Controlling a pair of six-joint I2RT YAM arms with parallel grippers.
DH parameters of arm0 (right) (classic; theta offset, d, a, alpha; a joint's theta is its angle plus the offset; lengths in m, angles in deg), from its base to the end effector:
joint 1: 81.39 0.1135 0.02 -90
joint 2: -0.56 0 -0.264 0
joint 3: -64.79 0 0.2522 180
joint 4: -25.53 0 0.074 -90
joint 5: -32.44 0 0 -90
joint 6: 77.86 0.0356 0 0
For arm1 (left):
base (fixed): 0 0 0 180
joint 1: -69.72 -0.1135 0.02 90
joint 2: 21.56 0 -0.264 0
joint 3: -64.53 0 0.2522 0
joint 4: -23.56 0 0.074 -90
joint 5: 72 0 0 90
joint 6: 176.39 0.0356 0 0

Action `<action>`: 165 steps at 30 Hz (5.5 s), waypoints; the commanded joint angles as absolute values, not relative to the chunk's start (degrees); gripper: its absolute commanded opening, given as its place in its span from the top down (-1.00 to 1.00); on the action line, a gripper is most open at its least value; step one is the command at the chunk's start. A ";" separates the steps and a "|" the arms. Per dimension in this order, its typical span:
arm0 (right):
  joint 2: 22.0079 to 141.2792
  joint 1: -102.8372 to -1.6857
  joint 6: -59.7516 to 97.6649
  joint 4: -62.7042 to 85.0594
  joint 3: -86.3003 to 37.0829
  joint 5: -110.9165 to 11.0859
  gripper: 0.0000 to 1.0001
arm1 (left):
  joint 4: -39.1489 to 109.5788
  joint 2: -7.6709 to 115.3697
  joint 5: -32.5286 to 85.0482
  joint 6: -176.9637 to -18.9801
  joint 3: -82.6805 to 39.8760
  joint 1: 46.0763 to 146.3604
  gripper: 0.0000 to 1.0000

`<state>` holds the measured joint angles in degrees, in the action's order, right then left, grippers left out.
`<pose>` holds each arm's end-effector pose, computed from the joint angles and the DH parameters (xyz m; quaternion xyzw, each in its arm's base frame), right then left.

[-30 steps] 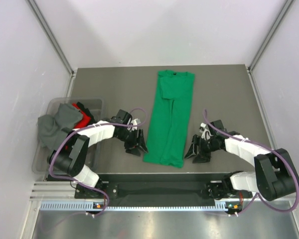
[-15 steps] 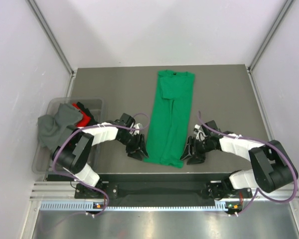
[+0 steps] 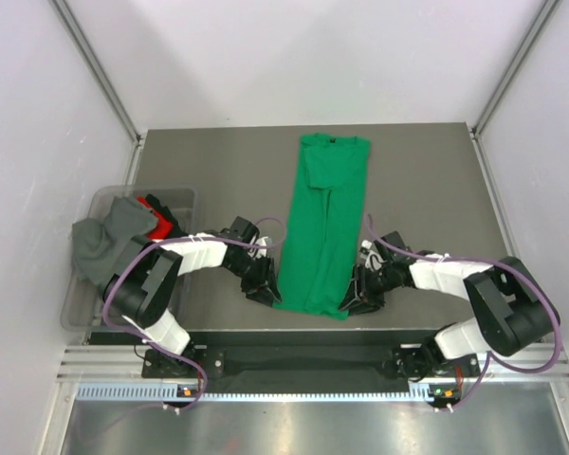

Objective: Fold and stack the t-shirts
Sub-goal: Fold the tshirt

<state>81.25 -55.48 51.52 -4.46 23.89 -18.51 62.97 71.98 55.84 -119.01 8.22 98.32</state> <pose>0.1757 0.1103 0.1172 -0.0506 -0.9283 -0.3663 0.0382 0.2184 -0.1440 0.1251 -0.0047 -0.9403 0.3332 0.0693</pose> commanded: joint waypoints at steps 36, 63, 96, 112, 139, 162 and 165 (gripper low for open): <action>63.49 -72.06 39.76 -0.80 16.40 -15.72 1.00 | 69.83 75.11 48.50 -104.59 -24.89 96.88 1.00; 99.52 -75.85 25.94 6.59 -14.71 -18.27 1.00 | 64.56 99.99 41.38 -103.27 -49.77 94.07 1.00; 95.95 -77.78 23.21 5.18 -16.75 -24.35 -0.32 | 67.72 102.39 26.46 -99.22 -61.13 94.24 0.17; 89.42 -77.70 33.75 4.38 4.53 -13.61 -0.17 | 66.42 90.24 50.16 -106.95 -27.90 92.66 -0.33; 99.96 -75.76 39.56 11.33 6.64 -13.52 -0.03 | 64.92 99.73 52.19 -109.33 -31.06 92.39 -0.03; 86.80 -77.08 38.69 11.95 10.23 -14.31 1.00 | 61.58 88.59 54.38 -108.80 -27.99 91.87 1.00; 80.47 -77.43 39.12 10.63 13.30 -15.37 1.00 | 60.52 84.72 54.30 -109.16 -25.62 91.87 1.00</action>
<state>85.75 -76.77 40.11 11.35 10.97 -14.64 64.43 92.04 54.18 -110.16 -26.84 92.00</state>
